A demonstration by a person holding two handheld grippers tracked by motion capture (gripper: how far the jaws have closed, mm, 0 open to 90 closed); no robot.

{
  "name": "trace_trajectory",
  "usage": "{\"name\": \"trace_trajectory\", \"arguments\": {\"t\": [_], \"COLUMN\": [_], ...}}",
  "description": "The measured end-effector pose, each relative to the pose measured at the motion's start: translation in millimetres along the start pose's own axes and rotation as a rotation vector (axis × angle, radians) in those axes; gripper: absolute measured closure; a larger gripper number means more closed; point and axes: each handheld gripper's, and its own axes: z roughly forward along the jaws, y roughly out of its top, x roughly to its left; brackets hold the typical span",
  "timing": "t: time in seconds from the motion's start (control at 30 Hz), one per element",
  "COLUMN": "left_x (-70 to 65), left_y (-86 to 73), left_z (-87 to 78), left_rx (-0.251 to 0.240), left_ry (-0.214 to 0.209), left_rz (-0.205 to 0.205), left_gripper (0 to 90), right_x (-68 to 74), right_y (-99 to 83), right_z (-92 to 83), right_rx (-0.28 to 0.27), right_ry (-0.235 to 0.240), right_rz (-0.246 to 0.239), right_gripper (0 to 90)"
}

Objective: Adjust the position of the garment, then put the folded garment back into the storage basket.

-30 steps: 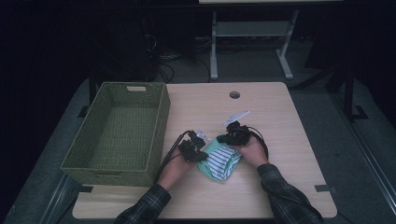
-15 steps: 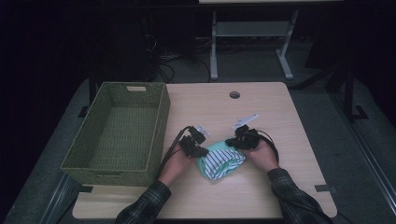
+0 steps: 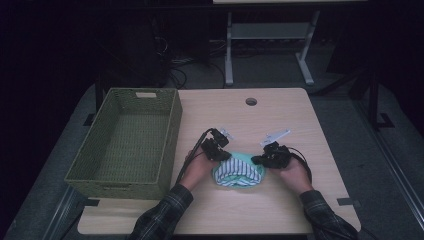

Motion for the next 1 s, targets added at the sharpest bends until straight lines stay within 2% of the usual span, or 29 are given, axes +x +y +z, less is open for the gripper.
{"name": "trace_trajectory", "arguments": {"t": [0.43,0.5,0.53,0.57,0.6,0.63,0.7,0.73,0.77,0.8,0.87,1.0], "left_x": [0.0,-1.4,-2.1,-3.0,-4.0,-5.6,-9.2,-11.9,-12.9,-12.9,-16.8,-20.6], "left_y": [10.9,11.3,11.3,11.2,11.0,10.9,9.2,8.2,7.3,7.3,4.7,-3.6], "left_z": [8.3,6.5,3.8,0.6,-3.4,-7.1,-20.0,-23.3,-27.2,-27.2,-32.5,-41.0], "left_rx": [-0.037,-0.05,-0.055,-0.069,-0.079,-0.096,-0.115,-0.124,-0.12,-0.12,-0.137,-0.132], "left_ry": [-0.023,-0.032,-0.035,-0.041,-0.047,-0.055,-0.067,-0.073,-0.076,-0.076,-0.083,-0.09], "left_rz": [0.014,0.012,0.012,0.009,0.008,0.001,0.018,0.006,0.019,0.019,0.006,0.019], "left_gripper": [89.6,89.6,89.6,89.6,89.2,89.2,88.3,88.2,88.0,88.0,87.8,87.3], "right_x": [18.4,21.0,20.9,20.9,18.4,18.4,11.6,7.9,3.9,3.9,-6.7,-14.7], "right_y": [-12.3,-12.5,-11.2,-11.2,-9.5,-9.5,-8.3,-9.2,-10.1,-10.1,-14.6,-21.8], "right_z": [-10.2,-14.2,-20.1,-20.1,-25.1,-25.1,-29.5,-30.3,-31.0,-31.0,-32.9,-30.7], "right_rx": [-0.003,-0.023,-0.052,-0.052,-0.086,-0.086,-0.111,-0.121,-0.129,-0.129,-0.138,-0.125], "right_ry": [0.04,0.041,0.042,0.042,0.04,0.04,0.02,0.013,0.002,0.002,-0.023,-0.03], "right_rz": [-0.022,-0.025,-0.023,-0.023,-0.023,-0.023,-0.007,0.002,0.013,0.013,0.044,0.068], "right_gripper": [90.0,90.0,90.0,90.0,90.0,90.0,90.0,90.0,90.0,90.0,90.0,90.0]}}
